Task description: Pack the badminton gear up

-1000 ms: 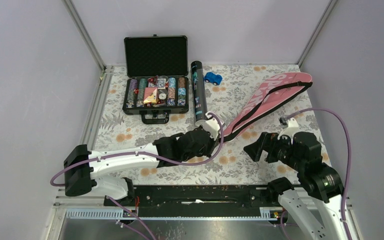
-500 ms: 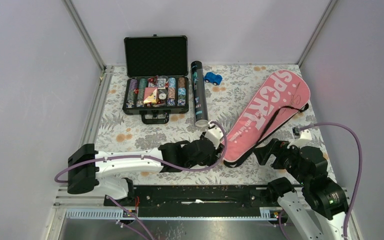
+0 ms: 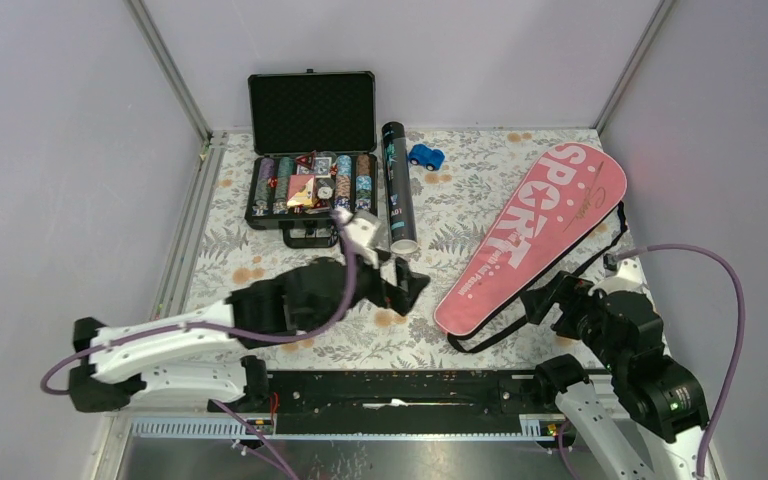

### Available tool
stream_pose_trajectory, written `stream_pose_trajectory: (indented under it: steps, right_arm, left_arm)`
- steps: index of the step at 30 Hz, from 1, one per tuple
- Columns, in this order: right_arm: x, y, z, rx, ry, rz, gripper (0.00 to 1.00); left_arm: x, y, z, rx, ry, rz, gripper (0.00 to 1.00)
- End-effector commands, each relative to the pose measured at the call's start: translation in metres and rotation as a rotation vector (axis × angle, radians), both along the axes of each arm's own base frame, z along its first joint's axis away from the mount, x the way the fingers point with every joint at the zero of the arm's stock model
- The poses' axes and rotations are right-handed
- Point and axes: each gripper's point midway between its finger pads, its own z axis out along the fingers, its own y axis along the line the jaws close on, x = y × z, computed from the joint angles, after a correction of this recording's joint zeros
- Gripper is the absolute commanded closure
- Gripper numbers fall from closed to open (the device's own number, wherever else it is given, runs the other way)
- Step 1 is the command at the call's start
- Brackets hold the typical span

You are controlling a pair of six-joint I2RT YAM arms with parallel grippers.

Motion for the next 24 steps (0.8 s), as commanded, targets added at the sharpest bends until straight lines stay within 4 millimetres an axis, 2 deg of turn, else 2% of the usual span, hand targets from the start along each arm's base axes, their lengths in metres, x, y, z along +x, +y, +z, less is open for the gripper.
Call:
stream_pose_trajectory:
  steps: [1, 8, 12, 17, 24]
  right_arm:
    - [0.005, -0.011, 0.031, 0.010, -0.060, -0.079, 0.00]
    - [0.001, -0.007, 0.092, 0.031, -0.192, -0.022, 0.00]
    - [0.002, -0.006, 0.118, 0.041, -0.248, -0.012, 0.00]
    - [0.002, 0.002, 0.135, 0.081, -0.296, 0.026, 0.00]
    - [0.005, 0.012, 0.140, 0.121, -0.317, 0.058, 0.00]
  left_arm:
    - [0.000, 0.042, 0.061, -0.172, -0.066, 0.062, 0.01]
    - [-0.013, 0.117, 0.109, -0.342, -0.120, 0.112, 0.01]
    - [-0.019, 0.146, 0.123, -0.391, -0.136, 0.121, 0.01]
    - [-0.029, 0.157, 0.126, -0.382, -0.147, 0.073, 0.01]
    - [-0.033, 0.163, 0.127, -0.362, -0.137, 0.060, 0.01]
